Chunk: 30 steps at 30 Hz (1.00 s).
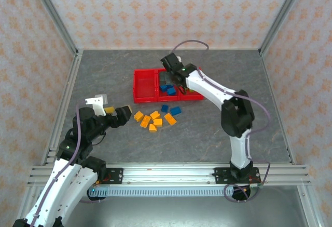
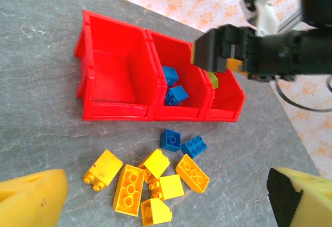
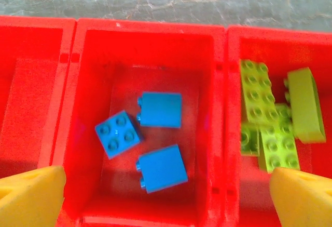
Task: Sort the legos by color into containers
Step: Place the lego in the container, then pick up the lego from the center of the table.
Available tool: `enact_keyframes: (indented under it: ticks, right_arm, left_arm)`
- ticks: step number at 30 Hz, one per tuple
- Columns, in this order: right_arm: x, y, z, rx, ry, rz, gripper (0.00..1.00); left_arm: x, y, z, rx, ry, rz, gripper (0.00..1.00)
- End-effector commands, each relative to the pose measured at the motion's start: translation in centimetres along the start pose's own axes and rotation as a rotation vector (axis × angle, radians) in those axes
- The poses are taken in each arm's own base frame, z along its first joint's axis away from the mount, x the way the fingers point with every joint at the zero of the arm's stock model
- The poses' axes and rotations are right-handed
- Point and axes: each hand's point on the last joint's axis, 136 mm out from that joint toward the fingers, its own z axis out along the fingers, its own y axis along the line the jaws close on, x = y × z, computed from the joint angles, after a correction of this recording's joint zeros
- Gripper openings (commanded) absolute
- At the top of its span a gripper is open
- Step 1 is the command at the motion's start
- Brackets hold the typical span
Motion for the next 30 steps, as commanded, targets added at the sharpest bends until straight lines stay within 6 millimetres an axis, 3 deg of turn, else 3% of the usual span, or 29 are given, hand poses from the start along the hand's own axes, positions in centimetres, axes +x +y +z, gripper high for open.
enact_keyframes:
  ticks: [1,6,12,18,21,26,30]
  right_arm:
    - [0.9,-1.7,-2.6,0.013,-0.061,0.16,1.0]
    - [5.1,-2.7,-3.7,0.02,-0.082,0.324,1.0]
    - [9.4,-3.1,-2.2,0.062,-0.074,0.532,1.0]
    - [11.1,-2.1,-1.3,0.065,-0.123,0.692,0.99]
    - [11.9,-2.7,-0.1,0.16,-0.123,0.742,0.98]
    - [12.6,-1.6,2.5,0.289,-0.014,0.581,0.97]
    - [13.5,-1.4,3.1,0.252,-0.014,0.617,0.93]
  left_arm:
    - [-0.3,-0.5,0.3,0.03,-0.013,0.026,0.99]
    - [-0.1,-0.5,0.5,0.036,-0.003,0.026,0.99]
    - [-0.2,-0.6,0.5,0.038,-0.006,0.027,0.99]
    - [-0.5,-0.7,0.0,0.042,-0.03,0.03,0.99]
    - [-0.7,-0.8,-0.3,0.046,-0.044,0.03,0.99]
    - [-1.0,-0.8,-0.6,0.045,-0.062,0.031,0.99]
    - [-1.2,-0.9,-0.8,0.049,-0.076,0.032,0.99]
